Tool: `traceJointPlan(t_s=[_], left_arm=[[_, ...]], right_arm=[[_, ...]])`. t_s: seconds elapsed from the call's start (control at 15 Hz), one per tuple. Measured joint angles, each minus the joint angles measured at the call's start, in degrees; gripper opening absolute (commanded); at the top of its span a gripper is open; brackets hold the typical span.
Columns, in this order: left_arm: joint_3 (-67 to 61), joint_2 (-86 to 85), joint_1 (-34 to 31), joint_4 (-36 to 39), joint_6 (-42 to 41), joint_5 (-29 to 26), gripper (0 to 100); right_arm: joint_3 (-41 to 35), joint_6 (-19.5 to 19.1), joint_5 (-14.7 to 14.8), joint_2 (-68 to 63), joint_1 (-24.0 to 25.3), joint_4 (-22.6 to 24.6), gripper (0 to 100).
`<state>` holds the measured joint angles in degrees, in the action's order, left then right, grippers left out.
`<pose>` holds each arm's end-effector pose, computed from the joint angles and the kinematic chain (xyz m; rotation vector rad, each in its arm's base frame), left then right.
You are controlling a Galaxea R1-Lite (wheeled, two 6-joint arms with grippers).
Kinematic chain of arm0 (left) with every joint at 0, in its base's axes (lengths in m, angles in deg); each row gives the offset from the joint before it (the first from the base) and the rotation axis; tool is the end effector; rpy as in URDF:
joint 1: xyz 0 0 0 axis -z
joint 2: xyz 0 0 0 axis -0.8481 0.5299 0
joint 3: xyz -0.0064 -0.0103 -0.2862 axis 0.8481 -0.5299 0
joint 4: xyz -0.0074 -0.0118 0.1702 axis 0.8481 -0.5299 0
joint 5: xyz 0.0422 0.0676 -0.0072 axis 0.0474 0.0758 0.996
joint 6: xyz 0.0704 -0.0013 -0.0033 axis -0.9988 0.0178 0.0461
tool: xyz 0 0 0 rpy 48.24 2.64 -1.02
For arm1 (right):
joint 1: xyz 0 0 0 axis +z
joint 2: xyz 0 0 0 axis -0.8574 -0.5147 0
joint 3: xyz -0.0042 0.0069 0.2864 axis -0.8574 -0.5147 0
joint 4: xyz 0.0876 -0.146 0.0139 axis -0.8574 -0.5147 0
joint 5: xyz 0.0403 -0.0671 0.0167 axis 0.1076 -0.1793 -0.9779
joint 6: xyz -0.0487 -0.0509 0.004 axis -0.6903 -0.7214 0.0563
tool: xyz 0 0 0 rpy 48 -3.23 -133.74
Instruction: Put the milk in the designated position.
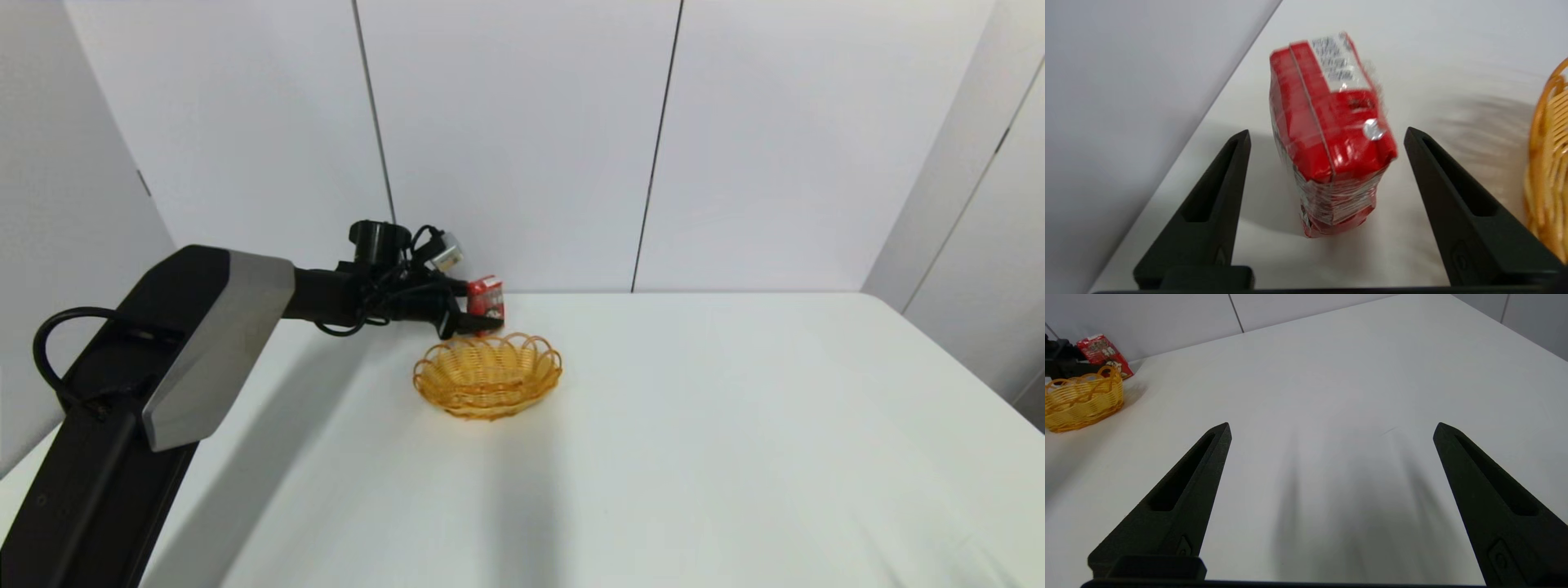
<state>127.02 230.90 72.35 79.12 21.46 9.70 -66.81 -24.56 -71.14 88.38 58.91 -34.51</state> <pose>0.4785 -0.1775 0.0809 0.3123 0.2140 -1.1881 0.0172 -0.0041 0.0732 0.2055 0.0090 -0.0600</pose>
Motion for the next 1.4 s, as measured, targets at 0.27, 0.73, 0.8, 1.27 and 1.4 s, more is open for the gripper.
traceJointPlan(t_s=[0.27, 0.73, 0.8, 1.27, 1.4], left_arm=[[-1.9, -4.99, -1.26, -3.3, 0.88, 0.09, 100], [-23.19, -24.81, -5.4, -7.64, 1.96, 0.28, 100], [-28.26, -29.29, -6.5, -7.64, 2.1, 0.52, 100], [-62.6, -70.39, -18.64, -7.45, 7.39, 13.03, 100], [-70.95, -83.38, -20.19, -7.13, 11.61, 20.92, 100]], right_arm=[[0.0, 0.0, 0.02, 0.0, 0.0, 0.0, 100], [0.0, 0.0, 0.0, 0.0, 0.01, 0.02, 100], [0.0, 0.0, 0.0, 0.0, 0.01, 0.0, 100], [0.0, -0.02, -0.02, 0.0, -0.02, 0.02, 100], [0.0, -0.02, 0.0, 0.0, 0.0, 0.0, 100]])
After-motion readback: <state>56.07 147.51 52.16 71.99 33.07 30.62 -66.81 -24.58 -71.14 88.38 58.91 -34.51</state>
